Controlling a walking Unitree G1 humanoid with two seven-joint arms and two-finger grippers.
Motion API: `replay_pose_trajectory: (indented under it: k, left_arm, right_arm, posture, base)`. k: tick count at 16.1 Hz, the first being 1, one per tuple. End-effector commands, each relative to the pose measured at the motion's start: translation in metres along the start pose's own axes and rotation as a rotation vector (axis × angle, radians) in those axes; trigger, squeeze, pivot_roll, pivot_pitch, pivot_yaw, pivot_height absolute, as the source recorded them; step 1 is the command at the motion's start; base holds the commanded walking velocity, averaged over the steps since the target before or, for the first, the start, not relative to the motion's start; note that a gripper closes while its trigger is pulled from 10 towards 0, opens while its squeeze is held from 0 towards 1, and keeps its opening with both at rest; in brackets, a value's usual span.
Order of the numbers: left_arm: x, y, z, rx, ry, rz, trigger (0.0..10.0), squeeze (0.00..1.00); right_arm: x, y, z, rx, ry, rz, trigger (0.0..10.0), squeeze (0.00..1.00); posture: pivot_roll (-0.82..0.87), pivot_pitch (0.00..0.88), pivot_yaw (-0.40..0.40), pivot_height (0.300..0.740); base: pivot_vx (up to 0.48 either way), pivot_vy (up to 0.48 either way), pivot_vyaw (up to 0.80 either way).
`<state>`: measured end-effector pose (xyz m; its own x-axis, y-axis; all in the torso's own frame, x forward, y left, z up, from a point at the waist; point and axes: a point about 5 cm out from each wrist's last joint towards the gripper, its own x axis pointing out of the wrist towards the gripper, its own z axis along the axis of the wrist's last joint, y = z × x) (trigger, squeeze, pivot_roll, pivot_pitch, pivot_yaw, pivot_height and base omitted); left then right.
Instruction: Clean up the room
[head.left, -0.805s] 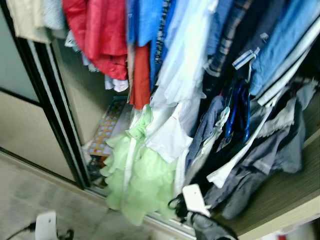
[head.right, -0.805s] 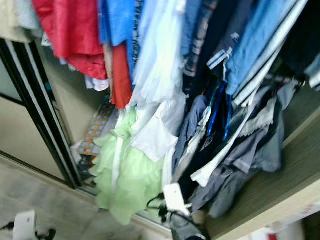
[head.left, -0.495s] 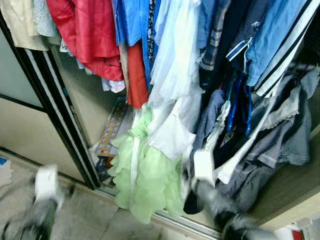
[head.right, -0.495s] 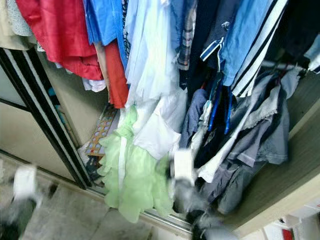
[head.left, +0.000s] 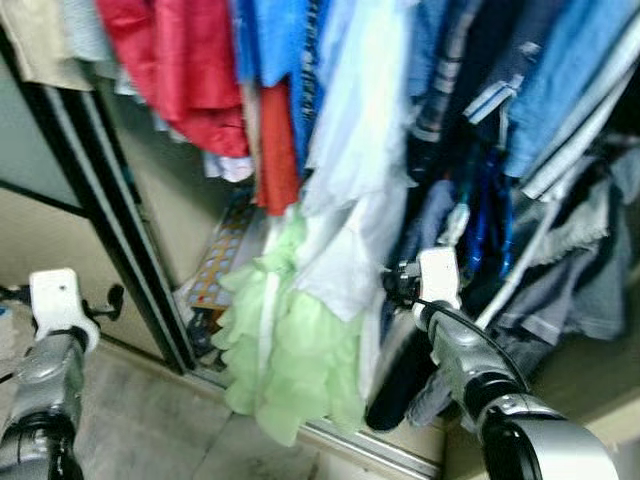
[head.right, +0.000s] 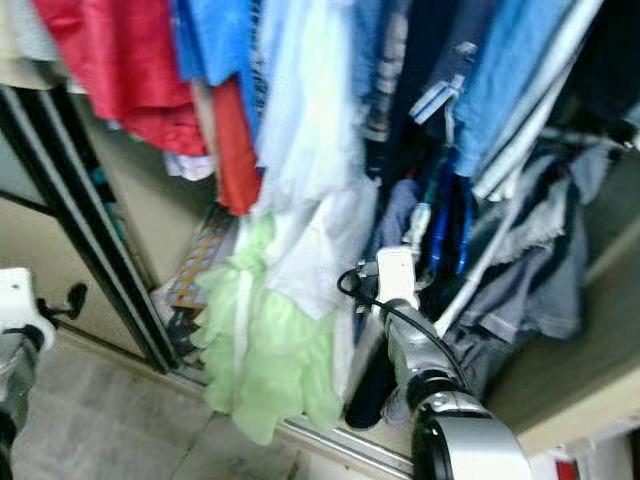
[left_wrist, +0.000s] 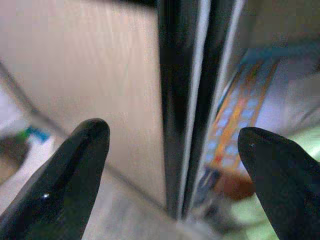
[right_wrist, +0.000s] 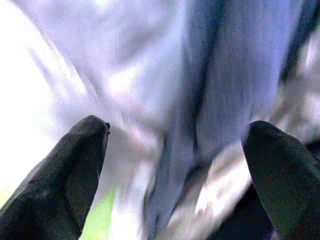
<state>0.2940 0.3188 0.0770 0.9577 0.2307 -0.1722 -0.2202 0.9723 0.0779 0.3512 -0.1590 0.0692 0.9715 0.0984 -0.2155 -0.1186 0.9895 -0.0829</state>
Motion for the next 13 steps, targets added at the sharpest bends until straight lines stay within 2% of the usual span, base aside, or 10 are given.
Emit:
replay_pose_trajectory:
  k: [1,2,3,5,6,7,9,10,12,13]
  left_arm:
    - [0.001,-0.016,0.01,0.001,-0.061,-0.087,10.0,0.0]
    - [-0.009,-0.039,0.023,0.027,-0.133,-0.205,10.0,0.0]
    - [-0.019,-0.053,0.031,0.034,-0.164,-0.268,10.0,0.0]
    - [-0.044,-0.074,0.035,0.059,-0.189,-0.379,10.0,0.0]
    - [-0.063,-0.084,0.034,0.094,-0.211,-0.448,10.0,0.0]
    - [-0.085,-0.089,0.032,0.06,-0.209,-0.447,10.0,0.0]
    - [-0.106,-0.089,0.03,0.015,-0.204,-0.374,10.0,0.0]
    - [-0.121,-0.085,0.027,0.029,-0.21,-0.317,10.0,0.0]
    - [-0.129,-0.081,0.022,0.025,-0.183,-0.246,10.0,0.0]
    - [-0.132,-0.085,0.024,0.03,-0.204,-0.244,10.0,0.0]
  right_arm:
    - [0.0,-0.002,0.008,-0.036,-0.058,0.004,10.0,0.0]
    - [-0.003,0.001,0.014,-0.046,-0.131,0.011,10.0,0.0]
    - [-0.006,0.004,0.018,-0.069,-0.183,0.025,10.0,0.0]
    - [-0.017,0.005,0.018,-0.061,-0.238,0.013,10.0,0.0]
    - [-0.033,0.007,0.016,-0.073,-0.28,0.013,10.0,0.0]
    - [-0.062,0.012,0.008,-0.083,-0.293,0.075,10.0,0.0]
    - [-0.09,0.011,0.008,-0.101,-0.313,0.12,10.0,0.0]
    - [-0.098,0.008,0.014,-0.105,-0.334,0.105,10.0,0.0]
    - [-0.099,0.003,0.017,-0.114,-0.339,0.069,10.0,0.0]
    - [-0.097,-0.002,0.02,-0.121,-0.324,0.007,10.0,0.0]
  posture:
    - [0.09,0.0,-0.083,0.74]
    - [0.1,0.0,-0.085,0.74]
    - [0.1,0.0,-0.08,0.74]
    - [0.09,0.0,-0.059,0.74]
    - [0.09,0.0,-0.047,0.74]
    - [0.06,0.0,-0.026,0.74]
    - [0.04,0.0,-0.032,0.74]
    - [0.04,0.0,-0.05,0.74]
    - [0.04,0.0,-0.09,0.74]
    - [0.04,0.0,-0.129,0.74]
  base:
    - [0.0,0.0,0.0]
    - [0.0,0.0,0.0]
    - [0.0,0.0,0.0]
    - [0.0,0.0,0.0]
    - [0.0,0.0,0.0]
    - [0.0,0.0,0.0]
    - [0.0,0.0,0.0]
    - [0.0,0.0,0.0]
    - [0.0,0.0,0.0]
    - [0.0,0.0,0.0]
